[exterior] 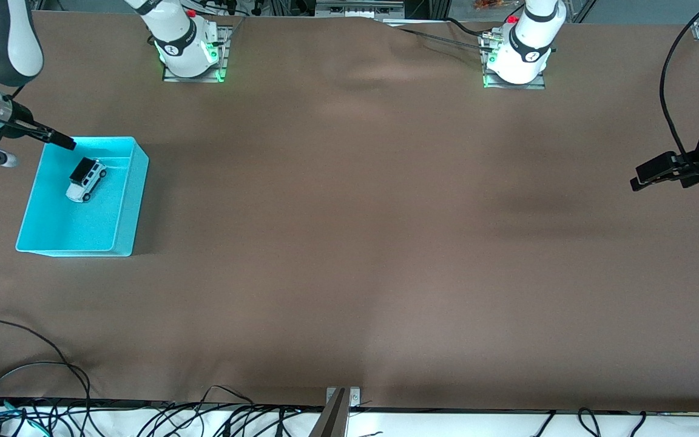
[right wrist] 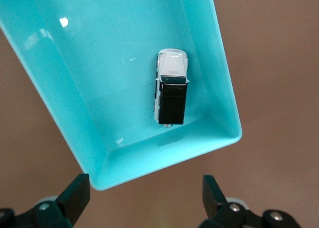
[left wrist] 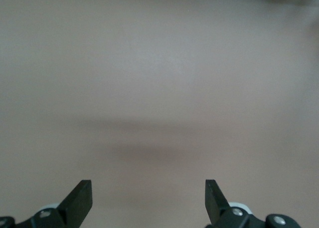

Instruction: Wind and store white jeep toy

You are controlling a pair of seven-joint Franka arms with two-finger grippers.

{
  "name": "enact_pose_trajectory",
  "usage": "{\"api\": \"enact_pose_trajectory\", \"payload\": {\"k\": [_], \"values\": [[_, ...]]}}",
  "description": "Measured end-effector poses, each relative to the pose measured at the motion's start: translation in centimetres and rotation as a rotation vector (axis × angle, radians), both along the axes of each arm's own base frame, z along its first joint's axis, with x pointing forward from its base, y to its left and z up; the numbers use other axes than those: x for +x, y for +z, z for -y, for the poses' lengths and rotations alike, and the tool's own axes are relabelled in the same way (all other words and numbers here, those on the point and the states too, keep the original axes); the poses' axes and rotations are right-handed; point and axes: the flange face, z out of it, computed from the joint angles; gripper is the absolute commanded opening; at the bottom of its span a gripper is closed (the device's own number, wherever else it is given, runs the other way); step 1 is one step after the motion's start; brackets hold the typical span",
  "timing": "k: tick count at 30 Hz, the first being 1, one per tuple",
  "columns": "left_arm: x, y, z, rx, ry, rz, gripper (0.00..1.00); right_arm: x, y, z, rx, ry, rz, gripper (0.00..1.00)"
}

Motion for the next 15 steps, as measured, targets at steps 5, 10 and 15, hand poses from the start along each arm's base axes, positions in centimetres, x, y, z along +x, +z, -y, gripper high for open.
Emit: {"api": "enact_pose_trajectory", "payload": {"k": [5,10,15], "values": [[0.0,0.0,0.0,-0.003,-0.006,0.001,1.00,1.5,5.7,-1.0,0.065,-0.028,0.012,1.00],[0.0,0.0,0.0,-0.004,-0.015,0.002,1.00,2.6,10.9,-2.1,0.109,-0.031,0.042,1.00],[0.0,-0.1,-0.2,-0.004,-0.026,0.001,1.00,3.3,14.0,-3.6,0.138,-0.015,0.065,1.00]]}}
